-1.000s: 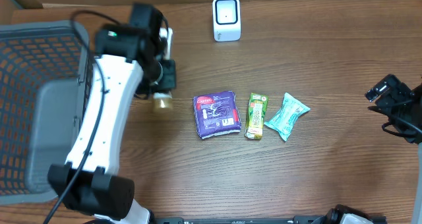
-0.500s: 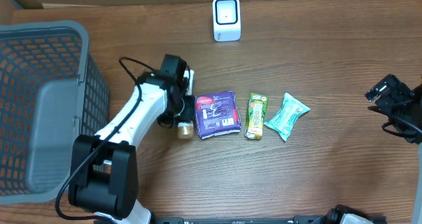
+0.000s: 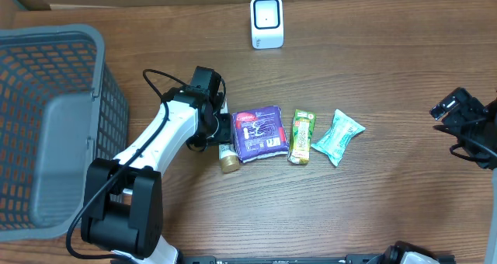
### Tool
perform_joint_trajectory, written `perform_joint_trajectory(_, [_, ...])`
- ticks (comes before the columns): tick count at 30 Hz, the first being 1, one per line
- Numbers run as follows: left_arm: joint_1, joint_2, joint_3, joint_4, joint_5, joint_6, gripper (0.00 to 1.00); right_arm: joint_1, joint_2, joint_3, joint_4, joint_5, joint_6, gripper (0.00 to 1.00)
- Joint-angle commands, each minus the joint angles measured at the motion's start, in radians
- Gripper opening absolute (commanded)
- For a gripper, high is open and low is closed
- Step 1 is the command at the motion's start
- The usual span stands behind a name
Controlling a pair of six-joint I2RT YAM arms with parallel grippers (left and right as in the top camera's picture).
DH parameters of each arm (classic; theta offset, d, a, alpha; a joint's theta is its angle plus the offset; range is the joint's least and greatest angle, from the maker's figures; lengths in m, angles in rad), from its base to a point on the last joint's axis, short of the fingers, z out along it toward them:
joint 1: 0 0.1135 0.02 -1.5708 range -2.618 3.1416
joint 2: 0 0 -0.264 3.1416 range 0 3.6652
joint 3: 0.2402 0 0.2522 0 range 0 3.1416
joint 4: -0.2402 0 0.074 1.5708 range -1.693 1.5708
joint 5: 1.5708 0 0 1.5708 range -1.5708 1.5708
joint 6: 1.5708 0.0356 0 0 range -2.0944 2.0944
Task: Scan the item barcode
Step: 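Lift the white tube out and carry it toward the table center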
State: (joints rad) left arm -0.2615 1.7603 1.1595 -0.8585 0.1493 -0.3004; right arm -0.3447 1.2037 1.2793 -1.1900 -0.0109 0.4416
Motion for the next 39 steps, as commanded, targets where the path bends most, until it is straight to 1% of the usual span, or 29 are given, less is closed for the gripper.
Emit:
perform_joint_trajectory(1, [-0.002,-0.024,0.107,-0.068,-0.003,0.04,0.46,-0.003,-0.001,0.016,0.006,0.006,0.004,1.0])
perform_joint_trajectory(3, [-0.002,-0.027,0.212,-0.153,-0.003,0.054,0.45,-0.003,-0.001,0.016,0.006,0.006,0.004,1.0])
perform_joint_trajectory(7, [-0.003,-0.03,0.485,-0.351,-0.013,0.089,0.45,-0.003,-0.001,0.016,0.007,0.006,0.004,1.0])
perform_joint_trajectory(11, [-0.002,-0.036,0.762,-0.537,-0.086,0.096,0.46,-0.003,-0.001,0.016,0.006,0.006,0.004,1.0])
perform_joint_trajectory(14, [0.002,-0.046,0.927,-0.638,-0.142,0.096,0.49,-0.003,-0.001,0.016,0.007,0.006,0.004,1.0])
perform_joint_trajectory(17, [0.008,-0.063,1.047,-0.715,-0.187,0.097,0.55,-0.003,-0.001,0.016,0.007,0.006,0.004,1.0])
perform_joint_trajectory(20, [0.011,-0.09,1.118,-0.797,-0.241,0.121,0.59,-0.003,-0.001,0.016,0.007,0.006,0.004,1.0])
perform_joint_trajectory(21, [0.019,-0.102,1.132,-0.826,-0.263,0.116,0.64,-0.003,-0.001,0.016,0.007,0.006,0.004,1.0])
perform_joint_trajectory(23, [0.042,-0.133,1.133,-0.831,-0.264,0.113,1.0,-0.003,-0.001,0.016,0.007,0.006,0.004,1.0])
perform_joint_trajectory(26, [0.087,-0.163,1.132,-0.831,-0.251,0.086,1.0,-0.003,-0.001,0.016,0.007,0.006,0.004,1.0])
perform_joint_trajectory(29, [0.106,-0.174,1.106,-0.831,-0.178,0.083,1.0,-0.003,-0.001,0.016,0.008,0.006,0.004,1.0])
perform_joint_trajectory(31, [0.104,-0.182,1.059,-0.831,-0.145,0.076,1.0,-0.003,-0.001,0.016,0.008,0.006,0.004,1.0])
perform_joint_trajectory(35, [0.097,-0.246,0.893,-0.831,-0.163,0.026,1.0,-0.003,-0.001,0.016,0.018,0.006,0.004,1.0])
perform_joint_trajectory(39, [0.097,-0.384,0.671,-0.816,-0.256,-0.068,1.0,-0.003,-0.001,0.016,0.032,0.006,0.004,1.0])
